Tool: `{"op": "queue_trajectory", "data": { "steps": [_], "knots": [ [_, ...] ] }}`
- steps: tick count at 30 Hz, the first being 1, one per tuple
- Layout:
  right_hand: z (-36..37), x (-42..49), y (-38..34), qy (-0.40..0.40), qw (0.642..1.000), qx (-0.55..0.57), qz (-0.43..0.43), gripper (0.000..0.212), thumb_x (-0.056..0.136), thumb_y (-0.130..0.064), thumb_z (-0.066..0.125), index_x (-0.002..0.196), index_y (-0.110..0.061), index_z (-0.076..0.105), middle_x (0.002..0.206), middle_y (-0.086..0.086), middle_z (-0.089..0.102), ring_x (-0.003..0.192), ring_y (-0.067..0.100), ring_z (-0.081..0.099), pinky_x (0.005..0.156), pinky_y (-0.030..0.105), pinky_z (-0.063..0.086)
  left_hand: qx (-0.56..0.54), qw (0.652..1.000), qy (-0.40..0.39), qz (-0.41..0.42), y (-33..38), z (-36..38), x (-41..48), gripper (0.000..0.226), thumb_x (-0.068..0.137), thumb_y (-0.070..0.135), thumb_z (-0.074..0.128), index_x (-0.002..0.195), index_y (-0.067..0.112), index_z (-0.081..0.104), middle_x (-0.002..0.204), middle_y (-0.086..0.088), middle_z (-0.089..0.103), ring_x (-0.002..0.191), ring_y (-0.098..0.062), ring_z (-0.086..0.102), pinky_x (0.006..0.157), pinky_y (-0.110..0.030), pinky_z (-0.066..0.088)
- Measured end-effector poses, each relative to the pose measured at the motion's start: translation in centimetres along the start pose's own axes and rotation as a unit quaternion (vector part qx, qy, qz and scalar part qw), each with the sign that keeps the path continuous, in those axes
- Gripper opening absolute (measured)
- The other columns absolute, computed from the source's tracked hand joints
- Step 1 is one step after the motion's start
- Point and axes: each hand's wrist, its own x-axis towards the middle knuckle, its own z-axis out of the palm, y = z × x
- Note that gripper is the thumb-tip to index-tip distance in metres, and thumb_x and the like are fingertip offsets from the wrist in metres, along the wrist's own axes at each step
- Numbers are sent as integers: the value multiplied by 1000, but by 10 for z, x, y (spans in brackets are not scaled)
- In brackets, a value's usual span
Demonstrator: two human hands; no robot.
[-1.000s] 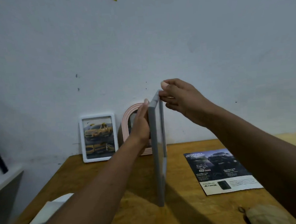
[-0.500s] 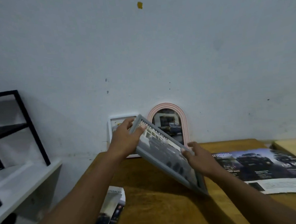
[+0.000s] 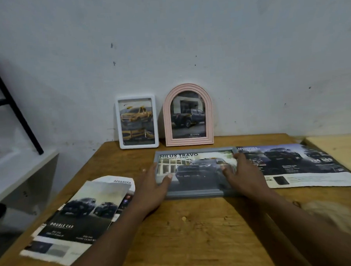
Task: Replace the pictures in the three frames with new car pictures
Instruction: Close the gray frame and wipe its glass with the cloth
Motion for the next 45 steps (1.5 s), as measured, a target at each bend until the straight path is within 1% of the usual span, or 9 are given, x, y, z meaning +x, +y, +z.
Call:
{"op": "queue_trajectory", "data": {
  "steps": [3,10,15,21,26,32,37,41,45],
  "knots": [
    [4,-11,6,7,999,-30,-14,63,92,-52,56,141,-18,36,136,13,56,119,35,56,98,50,49,113,993,-16,36,-11,11,10,90,86,85,32,158,33,22,164,-4,29,152,-29,23,121,-53,25],
    [-6,-10,7,-1,1000,-11,-27,58,93,-52,56,138,-20,40,135,11,56,118,30,55,97,47,48,311,948,5,74,16,24,1,81,97,73,15,163,27,3,171,-12,3,157,-31,-5,124,-51,-5],
    [-39,-21,19,-6,999,-46,-18,44,93,-45,55,132,-25,50,139,4,54,123,27,52,102,52,43,279,946,-59,156,73,79,-11,79,99,71,19,163,30,-1,171,-8,1,157,-29,-7,123,-48,-7],
    [-98,-60,72,8,995,-94,-9,29,93,-34,60,120,-23,60,123,2,64,111,22,59,93,41,49,270,925,-121,240,132,154,-38,72,103,62,23,163,26,4,171,-11,2,157,-30,-7,125,-50,-5],
    [-127,-100,102,-30,990,-141,11,38,92,-41,61,126,-25,59,122,-2,63,106,17,56,81,30,44,275,913,-156,257,151,187,-56,71,104,59,22,163,25,3,171,-11,2,157,-29,-4,125,-48,-3],
    [-105,-128,113,-36,993,-111,3,47,99,-37,52,144,-26,44,143,2,53,133,20,45,111,39,37,251,919,-155,262,145,188,-53,68,106,54,25,163,23,7,171,-10,6,157,-26,1,127,-44,2],
    [-106,-116,106,3,986,-165,-19,27,99,-28,50,126,-27,57,116,-3,66,100,16,61,81,34,52,162,942,-178,236,153,172,-49,65,107,50,31,163,25,10,170,-5,14,157,-23,9,125,-44,13],
    [-111,-79,79,17,994,-108,-31,8,99,-25,50,96,-26,58,91,-1,66,78,17,58,62,33,43,141,956,-140,215,148,136,-30,64,107,50,33,163,28,12,170,-1,15,156,-24,10,124,-47,13],
    [-96,-30,27,-19,997,-47,-51,17,98,-22,52,98,-9,64,95,10,68,89,28,62,70,34,46,154,969,-80,176,114,83,15,64,107,49,35,163,26,15,169,-2,19,155,-25,16,125,-47,18]
  ]
}}
